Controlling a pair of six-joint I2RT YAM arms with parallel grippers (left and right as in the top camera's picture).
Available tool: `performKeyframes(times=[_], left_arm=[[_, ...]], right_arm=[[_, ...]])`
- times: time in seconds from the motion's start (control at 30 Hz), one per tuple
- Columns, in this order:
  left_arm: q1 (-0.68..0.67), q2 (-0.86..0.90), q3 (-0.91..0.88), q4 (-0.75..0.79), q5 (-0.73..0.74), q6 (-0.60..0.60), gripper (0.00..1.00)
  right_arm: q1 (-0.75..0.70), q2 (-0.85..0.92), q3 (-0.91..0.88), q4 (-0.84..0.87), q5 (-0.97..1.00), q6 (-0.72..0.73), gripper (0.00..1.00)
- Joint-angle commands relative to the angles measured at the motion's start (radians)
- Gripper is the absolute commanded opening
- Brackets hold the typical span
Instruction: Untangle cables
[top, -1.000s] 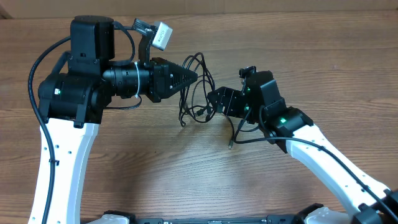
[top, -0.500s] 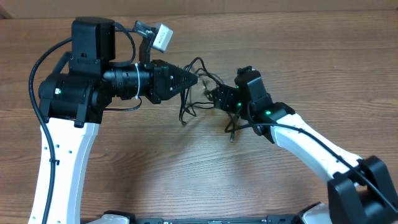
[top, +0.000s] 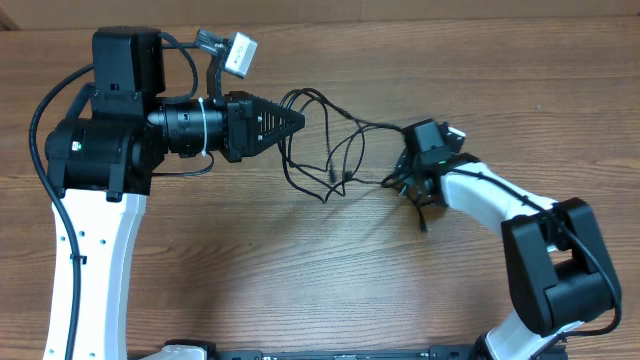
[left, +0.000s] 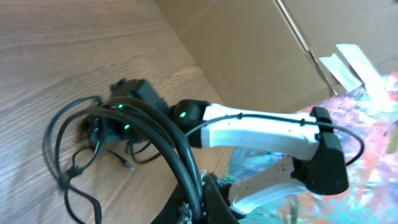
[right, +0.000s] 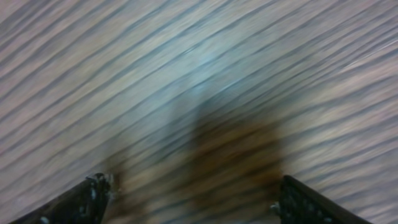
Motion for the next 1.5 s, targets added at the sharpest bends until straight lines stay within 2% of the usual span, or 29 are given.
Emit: performKeyframes(times=[0.0,0.13,0.23,0.33,0.43,0.8,1.03,1.27,1.3,1.33,1.37,1.4,1.47], left_arm=[[0.006,-0.008,0.006,-0.005,-0.119,0.048,0.04],[-0.011,-0.001,0.003,-0.040,-0.395,0.049,0.04],[-0.022,0.021,-0.007,-0.069,-0.505,0.049,0.04],[-0.023,0.051,-0.014,-0.100,-0.507,0.050,0.04],[-0.023,0.091,-0.015,-0.124,-0.505,0.066,0.04],[-0.023,0.244,-0.015,-0.158,-0.511,0.110,0.04],[-0.023,0.320,-0.016,-0.183,-0.697,0.101,0.04],[-0.023,0.419,-0.016,-0.189,-0.729,0.082,0.06],[-0.023,0.445,-0.016,-0.193,-0.728,0.082,0.08],[-0.023,0.461,-0.016,-0.200,-0.722,0.081,0.17],[-0.023,0.484,-0.016,-0.210,-0.714,0.081,0.42],[-0.023,0.497,-0.016,-0.217,-0.714,0.082,0.60],[-0.023,0.521,-0.016,-0.227,-0.714,0.082,0.72]], right_arm=[[-0.057,0.006,0.008,-0.006,-0.139,0.024,0.88],[-0.089,0.006,0.008,-0.039,-0.199,0.021,0.88],[-0.100,0.006,0.008,-0.066,-0.193,0.020,0.88],[-0.108,0.006,0.008,-0.089,-0.132,0.021,0.91],[-0.119,0.006,0.008,-0.118,-0.061,0.021,1.00],[-0.195,0.006,0.008,-0.178,-0.013,0.017,1.00],[-0.243,0.006,0.008,-0.188,-0.013,0.017,1.00],[-0.251,0.006,0.008,-0.192,-0.090,0.017,1.00],[-0.251,0.006,0.008,-0.196,-0.120,0.017,1.00],[-0.251,0.006,0.008,-0.200,-0.133,0.017,1.00],[-0.251,0.006,0.008,-0.204,-0.148,0.017,1.00],[-0.251,0.006,0.008,-0.206,-0.155,0.017,1.00],[-0.251,0.006,0.008,-0.207,-0.174,0.016,1.00]])
